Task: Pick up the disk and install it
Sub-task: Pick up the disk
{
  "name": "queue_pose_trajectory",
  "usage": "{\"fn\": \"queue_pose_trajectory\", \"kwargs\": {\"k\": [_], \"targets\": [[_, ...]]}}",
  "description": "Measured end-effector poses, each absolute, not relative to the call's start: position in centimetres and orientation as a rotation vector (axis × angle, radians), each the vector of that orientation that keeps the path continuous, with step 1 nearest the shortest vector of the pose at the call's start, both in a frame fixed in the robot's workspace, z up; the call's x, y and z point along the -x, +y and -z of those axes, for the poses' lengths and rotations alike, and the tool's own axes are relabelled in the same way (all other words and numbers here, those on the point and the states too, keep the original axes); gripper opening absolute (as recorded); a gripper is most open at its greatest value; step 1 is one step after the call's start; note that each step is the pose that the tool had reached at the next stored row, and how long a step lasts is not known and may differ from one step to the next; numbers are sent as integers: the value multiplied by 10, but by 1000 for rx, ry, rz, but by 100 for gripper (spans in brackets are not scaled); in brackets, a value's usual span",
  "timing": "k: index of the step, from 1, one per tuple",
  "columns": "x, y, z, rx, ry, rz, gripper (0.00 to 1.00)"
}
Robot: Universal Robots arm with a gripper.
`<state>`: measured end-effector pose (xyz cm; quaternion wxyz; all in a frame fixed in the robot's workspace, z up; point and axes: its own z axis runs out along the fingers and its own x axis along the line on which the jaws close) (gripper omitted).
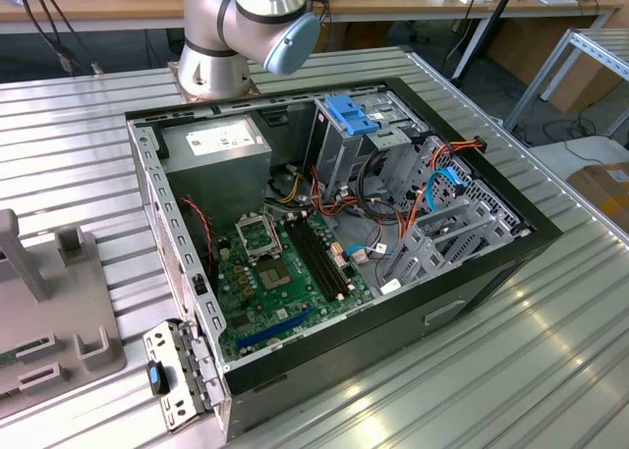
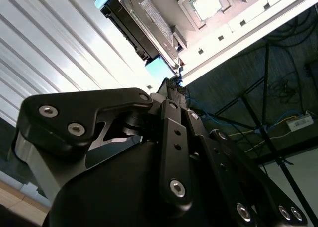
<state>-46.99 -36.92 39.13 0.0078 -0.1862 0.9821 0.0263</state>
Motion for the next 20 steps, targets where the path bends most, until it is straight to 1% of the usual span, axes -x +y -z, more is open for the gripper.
{"fn": "queue_pose_trajectory", "kwargs": {"k": [10,16,20], "targets": [[470,-369,-391,633,3061,-83,11],[470,-369,-391,919,2993,-85,11],[470,-369,-390,1217,2890,-86,11]]}}
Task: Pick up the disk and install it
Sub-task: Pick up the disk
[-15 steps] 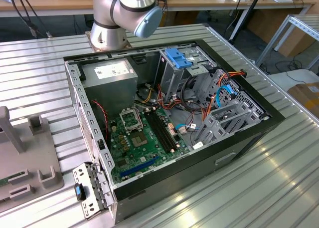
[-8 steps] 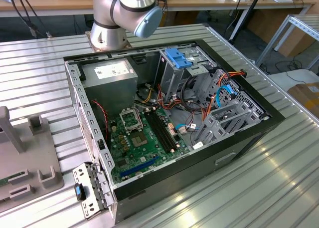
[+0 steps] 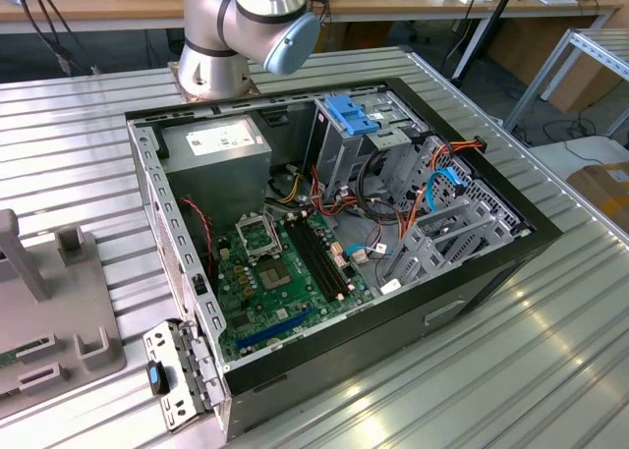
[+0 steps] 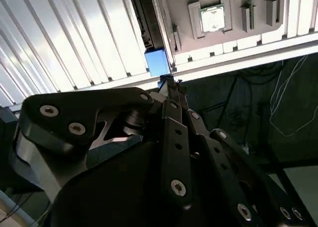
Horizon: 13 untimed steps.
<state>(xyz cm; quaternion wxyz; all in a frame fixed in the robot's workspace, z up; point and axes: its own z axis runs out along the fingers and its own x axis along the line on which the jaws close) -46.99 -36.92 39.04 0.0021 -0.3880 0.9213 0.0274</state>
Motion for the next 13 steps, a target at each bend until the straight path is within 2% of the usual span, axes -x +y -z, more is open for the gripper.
{"fn": "queue_pose_trajectory", "kwargs": {"k": [13], "targets": [[470,-369,-389,1798,2579,-83,11]]}}
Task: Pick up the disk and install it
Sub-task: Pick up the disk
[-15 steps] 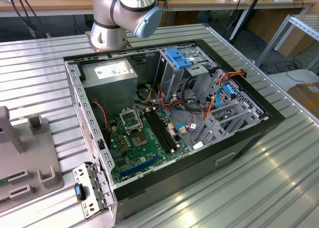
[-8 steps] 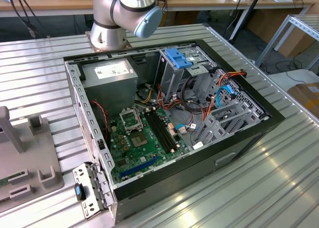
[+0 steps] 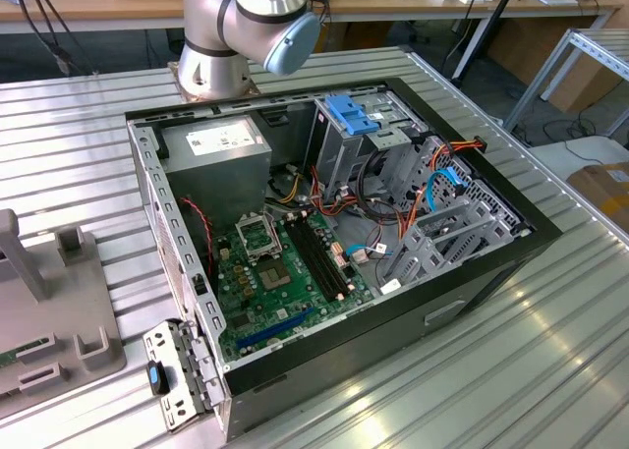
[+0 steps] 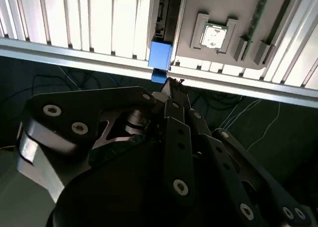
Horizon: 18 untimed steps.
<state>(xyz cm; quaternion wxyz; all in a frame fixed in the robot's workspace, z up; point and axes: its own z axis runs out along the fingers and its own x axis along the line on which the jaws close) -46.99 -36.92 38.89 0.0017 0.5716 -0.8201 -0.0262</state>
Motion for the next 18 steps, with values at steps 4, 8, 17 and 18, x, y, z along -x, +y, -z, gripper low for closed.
{"fn": "queue_pose_trajectory", "kwargs": {"k": [4,8,17,18], "targets": [[470,-369,-389,-1912,-2486,80,11],[470,-369,-388,-2066,-2359,76,11],[471,-369,-388,-2168,-2305,37,11],[471,-369,-388,-2168,-2305,37,11]]}}
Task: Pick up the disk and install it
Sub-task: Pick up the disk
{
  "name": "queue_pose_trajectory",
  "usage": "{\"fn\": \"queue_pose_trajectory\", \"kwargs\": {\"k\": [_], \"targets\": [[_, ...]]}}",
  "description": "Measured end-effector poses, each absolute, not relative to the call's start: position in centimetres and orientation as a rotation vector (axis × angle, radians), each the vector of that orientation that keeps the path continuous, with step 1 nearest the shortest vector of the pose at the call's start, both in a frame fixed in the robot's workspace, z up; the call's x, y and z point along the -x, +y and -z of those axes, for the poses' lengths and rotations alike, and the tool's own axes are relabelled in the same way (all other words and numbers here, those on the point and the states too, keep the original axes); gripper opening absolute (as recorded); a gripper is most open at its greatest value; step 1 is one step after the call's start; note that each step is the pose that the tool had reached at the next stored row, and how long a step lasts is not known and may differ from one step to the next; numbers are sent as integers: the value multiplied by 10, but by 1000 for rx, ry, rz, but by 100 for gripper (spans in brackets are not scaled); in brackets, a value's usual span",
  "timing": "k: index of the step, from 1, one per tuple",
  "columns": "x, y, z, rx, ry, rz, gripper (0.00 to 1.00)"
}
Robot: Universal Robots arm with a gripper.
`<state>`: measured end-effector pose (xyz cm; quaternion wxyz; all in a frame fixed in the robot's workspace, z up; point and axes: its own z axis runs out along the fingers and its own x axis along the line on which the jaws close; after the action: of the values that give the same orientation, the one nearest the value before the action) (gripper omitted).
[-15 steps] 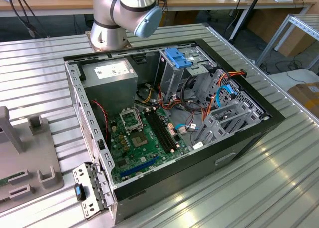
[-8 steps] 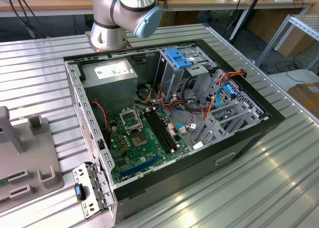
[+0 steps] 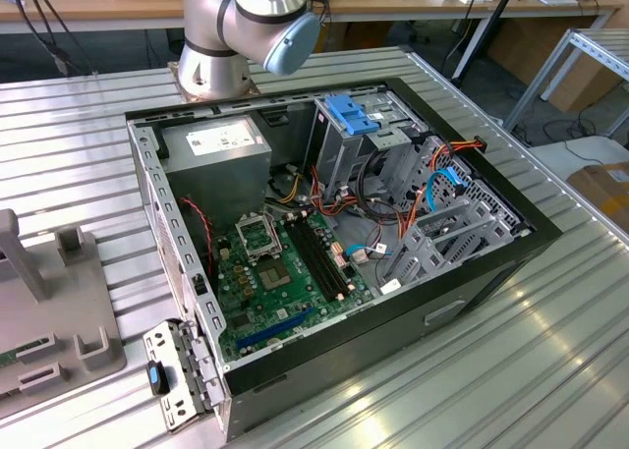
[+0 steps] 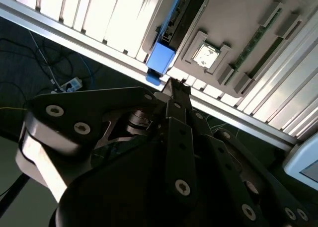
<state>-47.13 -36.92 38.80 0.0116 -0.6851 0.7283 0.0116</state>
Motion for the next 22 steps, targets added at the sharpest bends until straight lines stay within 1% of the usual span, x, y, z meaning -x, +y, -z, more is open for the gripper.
{"fn": "queue_pose_trajectory", "kwargs": {"k": [14,22], "targets": [[463,-366,-386,2137,2271,-37,11],[463,-366,-378,2137,2271,-36,11]]}}
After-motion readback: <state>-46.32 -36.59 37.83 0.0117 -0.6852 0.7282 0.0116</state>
